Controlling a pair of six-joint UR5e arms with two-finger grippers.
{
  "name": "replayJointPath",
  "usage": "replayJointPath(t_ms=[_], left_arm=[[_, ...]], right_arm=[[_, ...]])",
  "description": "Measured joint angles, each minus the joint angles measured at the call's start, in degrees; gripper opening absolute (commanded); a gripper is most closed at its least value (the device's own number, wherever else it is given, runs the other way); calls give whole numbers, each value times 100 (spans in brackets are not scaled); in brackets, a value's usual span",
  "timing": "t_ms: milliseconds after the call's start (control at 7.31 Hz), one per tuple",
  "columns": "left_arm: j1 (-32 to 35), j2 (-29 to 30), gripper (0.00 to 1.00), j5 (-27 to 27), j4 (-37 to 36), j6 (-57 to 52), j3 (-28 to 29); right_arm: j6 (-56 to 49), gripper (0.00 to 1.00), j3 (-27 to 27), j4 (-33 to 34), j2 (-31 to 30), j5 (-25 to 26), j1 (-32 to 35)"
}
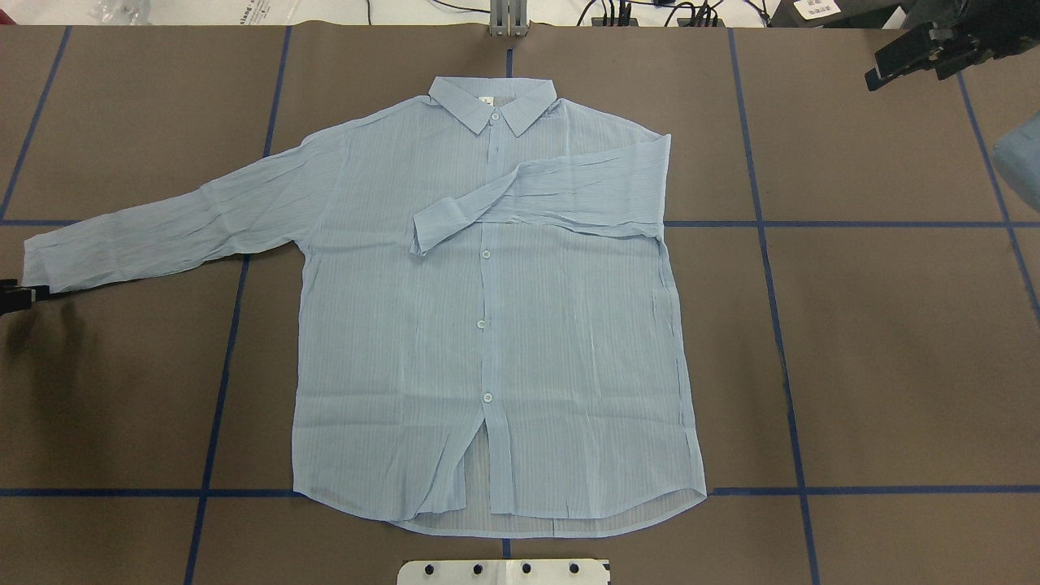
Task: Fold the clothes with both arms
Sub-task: 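Release the sleeve and withdraw the right gripper while the left gripper grasps the other cuff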
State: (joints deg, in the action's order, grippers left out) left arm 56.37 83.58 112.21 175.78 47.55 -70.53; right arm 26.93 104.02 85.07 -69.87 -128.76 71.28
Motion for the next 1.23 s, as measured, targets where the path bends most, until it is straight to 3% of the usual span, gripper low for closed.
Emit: replayJointPath(t_ms=[137, 547, 684, 957, 1230], left_arm=[[-20, 0, 62, -16, 0, 0, 5], [-77, 0, 48, -97, -4, 5, 15], [-85, 0, 36, -114, -6, 7, 21], [-90, -6, 0, -127, -9, 7, 47], [-90, -8, 0, -117, -3, -1, 45]], right_arm=[[5, 100, -2, 1, -2, 2, 0], [18, 100, 1, -5, -8, 8, 0], [27, 100, 3, -4, -8, 9, 0], [38, 100, 8, -1, -1, 9, 0], [40, 100, 5, 1, -2, 9, 0]])
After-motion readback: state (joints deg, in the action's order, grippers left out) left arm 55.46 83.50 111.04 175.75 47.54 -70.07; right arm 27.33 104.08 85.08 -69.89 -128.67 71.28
